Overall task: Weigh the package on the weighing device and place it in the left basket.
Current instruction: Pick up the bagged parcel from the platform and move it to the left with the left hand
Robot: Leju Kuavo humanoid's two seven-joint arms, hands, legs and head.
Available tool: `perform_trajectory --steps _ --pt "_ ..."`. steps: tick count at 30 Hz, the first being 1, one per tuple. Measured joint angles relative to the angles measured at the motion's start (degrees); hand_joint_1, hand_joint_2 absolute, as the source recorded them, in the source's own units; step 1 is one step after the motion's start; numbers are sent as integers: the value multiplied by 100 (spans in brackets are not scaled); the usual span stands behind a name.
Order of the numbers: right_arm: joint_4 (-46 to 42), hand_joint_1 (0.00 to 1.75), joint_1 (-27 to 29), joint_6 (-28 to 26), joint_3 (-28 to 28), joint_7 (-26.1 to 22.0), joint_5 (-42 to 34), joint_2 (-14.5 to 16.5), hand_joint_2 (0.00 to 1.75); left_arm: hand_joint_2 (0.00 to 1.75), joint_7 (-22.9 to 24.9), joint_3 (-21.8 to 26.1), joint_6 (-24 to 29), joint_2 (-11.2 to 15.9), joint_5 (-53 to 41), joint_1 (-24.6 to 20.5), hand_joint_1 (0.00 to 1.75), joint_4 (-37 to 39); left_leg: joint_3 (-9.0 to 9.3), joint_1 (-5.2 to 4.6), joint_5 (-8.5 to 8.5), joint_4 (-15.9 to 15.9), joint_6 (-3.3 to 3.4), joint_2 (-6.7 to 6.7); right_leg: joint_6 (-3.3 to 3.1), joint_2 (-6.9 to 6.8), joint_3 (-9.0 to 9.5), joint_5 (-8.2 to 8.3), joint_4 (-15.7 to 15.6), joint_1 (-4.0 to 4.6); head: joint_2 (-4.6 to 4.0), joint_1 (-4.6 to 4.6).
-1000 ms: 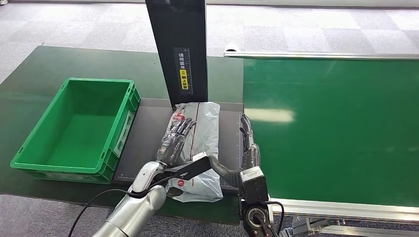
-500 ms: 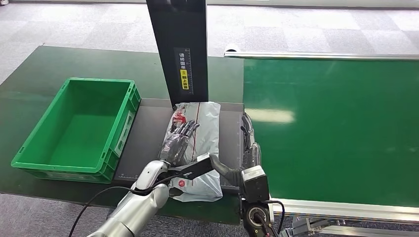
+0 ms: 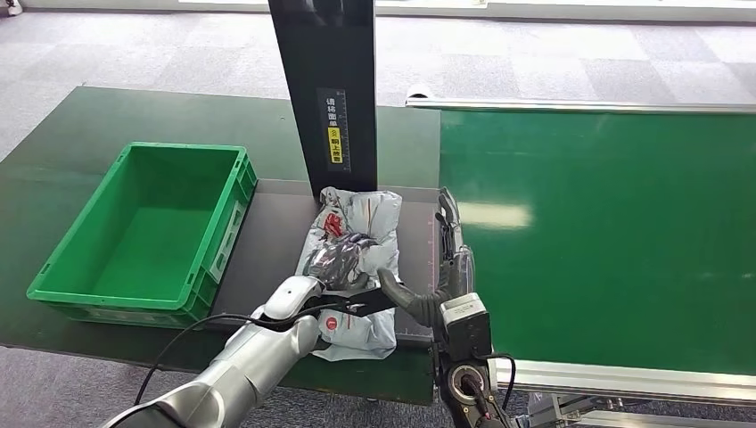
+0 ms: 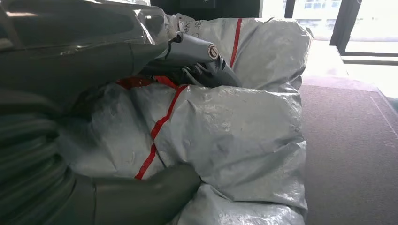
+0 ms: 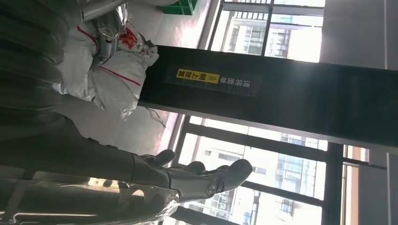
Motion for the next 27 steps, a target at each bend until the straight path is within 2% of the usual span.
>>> perform_trajectory --steps 6,11,13,17,20,23,27 --pt "-13 0 39 -15 -23 4 45 -38 175 175 -399 99 336 -55 266 118 175 -31 -2 0 -1 1 0 0 1 0 -5 -1 0 0 0 -1" --pt "-101 0 157 -105 -105 9 127 -84 175 175 -802 182 638 -25 708 509 175 -600 -20 0 -2 1 0 1 1 1 -24 -1 0 0 0 0" --pt "-175 0 248 -206 -158 4 161 -108 175 175 -984 227 860 59 1047 835 175 -1312 -30 0 -2 1 0 4 1 3 -35 -1 0 1 0 -1" --pt "-362 0 534 -509 -345 -59 222 -177 175 175 -1220 413 1519 424 1763 1500 175 -3784 -56 2 -1 1 -1 4 0 3 -61 -1 1 3 0 -2" --pt "-449 0 678 -564 -438 -103 252 -212 175 175 -1180 537 1545 637 1844 1766 175 -5187 -61 2 -1 0 -1 4 -1 3 -65 -3 1 4 0 -3" --pt "-499 0 731 -574 -484 -117 268 -220 175 175 -1235 580 1560 731 1844 1975 175 -5928 -63 2 -1 -1 -1 4 0 3 -66 -4 1 3 0 0" --pt "-543 0 765 -586 -511 -120 272 -221 175 175 -1293 616 1599 800 1844 2111 175 -6425 -63 0 -1 0 0 4 1 2 -64 -2 0 0 0 -1"
